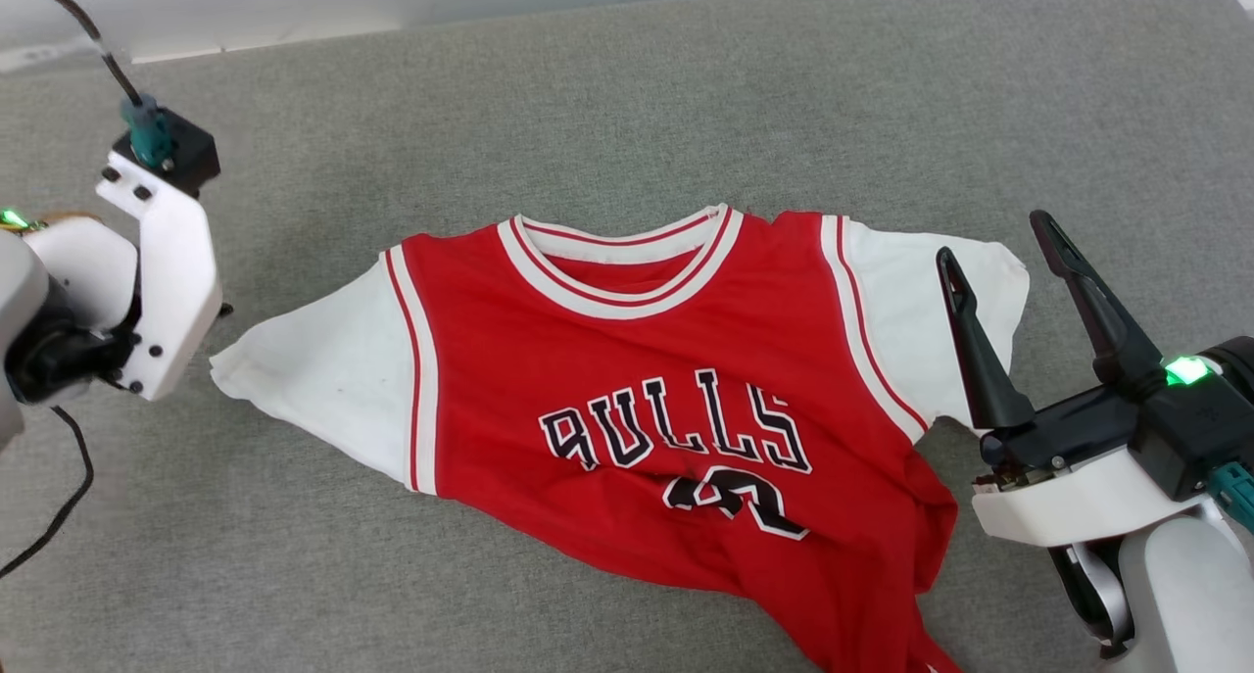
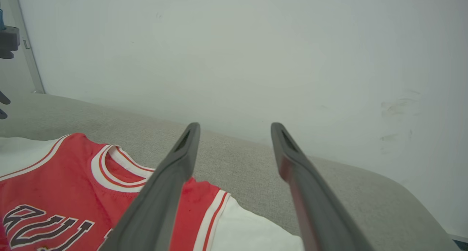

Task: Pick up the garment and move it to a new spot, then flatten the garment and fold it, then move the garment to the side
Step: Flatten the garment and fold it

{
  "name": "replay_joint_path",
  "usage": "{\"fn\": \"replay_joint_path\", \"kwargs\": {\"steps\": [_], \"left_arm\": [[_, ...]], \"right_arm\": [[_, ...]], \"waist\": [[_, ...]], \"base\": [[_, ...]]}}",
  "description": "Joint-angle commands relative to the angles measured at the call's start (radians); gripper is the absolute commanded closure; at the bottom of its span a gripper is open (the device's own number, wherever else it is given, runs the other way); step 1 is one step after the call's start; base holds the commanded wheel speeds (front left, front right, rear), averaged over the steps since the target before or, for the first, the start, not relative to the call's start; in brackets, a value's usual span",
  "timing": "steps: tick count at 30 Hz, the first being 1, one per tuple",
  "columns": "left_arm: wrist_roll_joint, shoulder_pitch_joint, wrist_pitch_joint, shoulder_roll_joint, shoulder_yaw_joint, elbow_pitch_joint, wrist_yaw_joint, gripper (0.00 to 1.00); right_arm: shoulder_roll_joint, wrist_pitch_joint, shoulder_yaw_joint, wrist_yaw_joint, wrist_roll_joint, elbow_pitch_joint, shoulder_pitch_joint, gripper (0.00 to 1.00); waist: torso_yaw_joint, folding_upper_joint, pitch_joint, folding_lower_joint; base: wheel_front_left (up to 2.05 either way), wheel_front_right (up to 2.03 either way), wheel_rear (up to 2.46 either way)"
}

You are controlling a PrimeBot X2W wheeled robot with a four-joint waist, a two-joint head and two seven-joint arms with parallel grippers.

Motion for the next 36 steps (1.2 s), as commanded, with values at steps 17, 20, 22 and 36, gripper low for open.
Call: {"fn": "replay_joint_path", "kwargs": {"steps": [17,20,22,36], "left_arm": [[-0.050,0.084,0.069,-0.055,-0.026,0.010,0.021,1.00],[-0.024,0.081,0.070,-0.059,-0.032,0.010,0.011,1.00],[-0.007,0.066,0.060,-0.050,-0.030,0.007,0.008,1.00],[0.072,0.014,-0.063,0.004,-0.009,-0.227,0.017,1.00]], "right_arm": [[-0.024,-0.002,0.020,-0.001,0.005,0.009,-0.052,0.00],[-0.047,-0.002,0.013,-0.001,0.000,0.015,-0.077,0.00],[-0.067,-0.002,0.004,-0.001,0.001,0.018,-0.101,0.00],[-0.505,0.549,0.247,-0.001,0.319,0.073,-0.362,0.00]], "waist": [[-0.036,-0.0001,0.059,0.0001],[-0.032,-0.0001,0.047,0.0001],[-0.026,-0.0001,0.034,0.0001],[0.054,-0.0001,-0.026,0.0001]], "base": [[0.00,0.00,0.00],[0.00,0.00,0.00],[0.00,0.00,0.00],[0.00,0.00,0.00]]}}
